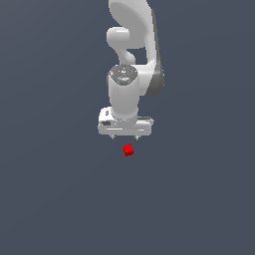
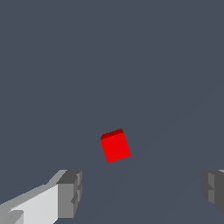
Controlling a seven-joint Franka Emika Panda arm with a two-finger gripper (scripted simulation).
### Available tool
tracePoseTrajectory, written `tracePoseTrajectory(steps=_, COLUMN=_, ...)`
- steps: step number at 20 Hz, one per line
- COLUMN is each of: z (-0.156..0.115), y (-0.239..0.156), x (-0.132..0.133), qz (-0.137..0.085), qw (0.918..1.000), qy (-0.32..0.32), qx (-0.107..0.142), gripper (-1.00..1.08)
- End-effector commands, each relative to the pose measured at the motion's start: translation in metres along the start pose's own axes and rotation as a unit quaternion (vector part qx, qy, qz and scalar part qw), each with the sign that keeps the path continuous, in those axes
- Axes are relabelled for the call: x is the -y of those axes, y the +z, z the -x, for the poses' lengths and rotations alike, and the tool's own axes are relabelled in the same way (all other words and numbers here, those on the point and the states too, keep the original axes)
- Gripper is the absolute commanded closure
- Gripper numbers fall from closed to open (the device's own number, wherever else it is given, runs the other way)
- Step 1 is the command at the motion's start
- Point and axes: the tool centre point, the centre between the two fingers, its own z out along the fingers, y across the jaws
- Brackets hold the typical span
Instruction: Pick up the red cube and move it to a goal position.
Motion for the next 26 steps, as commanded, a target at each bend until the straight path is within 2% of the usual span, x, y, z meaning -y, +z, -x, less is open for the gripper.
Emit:
tracePoseTrajectory(steps=1, z=0.0, y=0.0, x=0.0, qz=0.0, qw=1.0, qy=0.0, qx=0.0, gripper=-0.92)
tracePoseTrajectory(steps=9, z=0.002, y=0.021, x=0.003, qz=-0.001, qw=0.9997, qy=-0.024, qx=0.0, gripper=-0.92)
tracePoseTrajectory(steps=20, z=0.01, y=0.104, x=0.012, qz=-0.002, qw=0.9928, qy=-0.12, qx=-0.002, gripper=-0.92)
tracePoseTrajectory(steps=26, z=0.012, y=0.13, x=0.014, qz=-0.002, qw=0.9888, qy=-0.149, qx=-0.002, gripper=-0.92)
